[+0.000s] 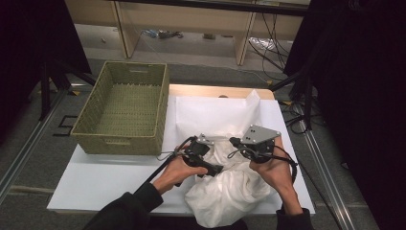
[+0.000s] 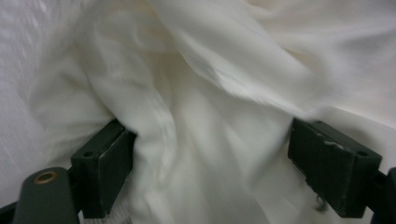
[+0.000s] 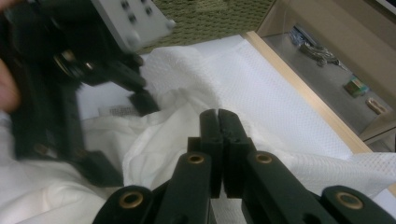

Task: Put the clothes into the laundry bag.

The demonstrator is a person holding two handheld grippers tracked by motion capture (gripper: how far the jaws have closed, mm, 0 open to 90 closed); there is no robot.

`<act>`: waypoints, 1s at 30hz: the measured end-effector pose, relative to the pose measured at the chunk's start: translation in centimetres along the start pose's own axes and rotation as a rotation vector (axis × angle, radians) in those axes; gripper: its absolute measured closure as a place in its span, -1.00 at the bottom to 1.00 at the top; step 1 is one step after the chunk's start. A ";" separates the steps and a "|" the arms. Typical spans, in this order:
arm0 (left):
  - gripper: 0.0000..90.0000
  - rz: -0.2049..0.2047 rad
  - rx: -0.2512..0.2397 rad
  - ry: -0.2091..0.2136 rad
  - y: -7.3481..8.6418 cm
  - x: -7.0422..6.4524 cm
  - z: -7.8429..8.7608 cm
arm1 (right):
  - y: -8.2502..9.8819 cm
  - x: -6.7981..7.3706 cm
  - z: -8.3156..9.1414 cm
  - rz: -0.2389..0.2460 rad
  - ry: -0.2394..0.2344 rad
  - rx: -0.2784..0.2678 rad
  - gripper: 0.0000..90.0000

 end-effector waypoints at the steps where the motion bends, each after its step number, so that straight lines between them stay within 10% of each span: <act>1: -0.52 0.033 -0.006 -0.001 -0.3 0.1 -0.4 | 0.0 0.0 0.0 -0.005 0.004 -0.001 1.00; 4: 0.38 0.107 -0.069 0.025 -1.6 0.2 -1.4 | 0.2 0.0 0.0 -0.002 -0.001 0.003 1.00; 6: 0.60 0.124 -0.085 0.018 -2.4 0.3 -1.3 | 0.1 -0.1 0.1 -0.002 0.000 0.000 1.00; 11: 0.57 0.141 -0.127 -0.121 -3.6 2.9 -1.6 | -0.1 -0.2 0.5 -0.010 0.013 -0.006 1.00; 13: 0.37 0.252 -0.078 -0.056 -3.1 3.3 -2.2 | 0.1 -0.2 0.2 -0.010 0.005 0.001 1.00; 17: -0.20 0.162 -0.032 0.006 -2.1 2.0 0.2 | 0.5 -0.3 -0.3 -0.019 -0.006 0.007 1.00; 23: -0.51 0.086 -0.020 0.034 1.0 1.8 5.0 | 0.4 -0.6 0.3 -0.018 0.006 -0.003 1.00; 27: -0.32 0.048 0.053 0.052 3.7 1.7 3.3 | 0.4 -0.4 0.1 -0.028 0.006 0.000 1.00; 30: 0.44 0.099 -0.012 0.112 2.7 0.8 1.1 | 0.4 -0.4 -0.2 -0.015 0.007 0.005 1.00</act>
Point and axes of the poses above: each handheld gripper's, and its own axes: z roughly backward along the jaws, y roughly out of its underside, x roughly to its left, the point moved 6 cm from there along -z, roughly forward along the jaws, and after that the axes turned 11 degrees about -y, right-handed, at the moved point
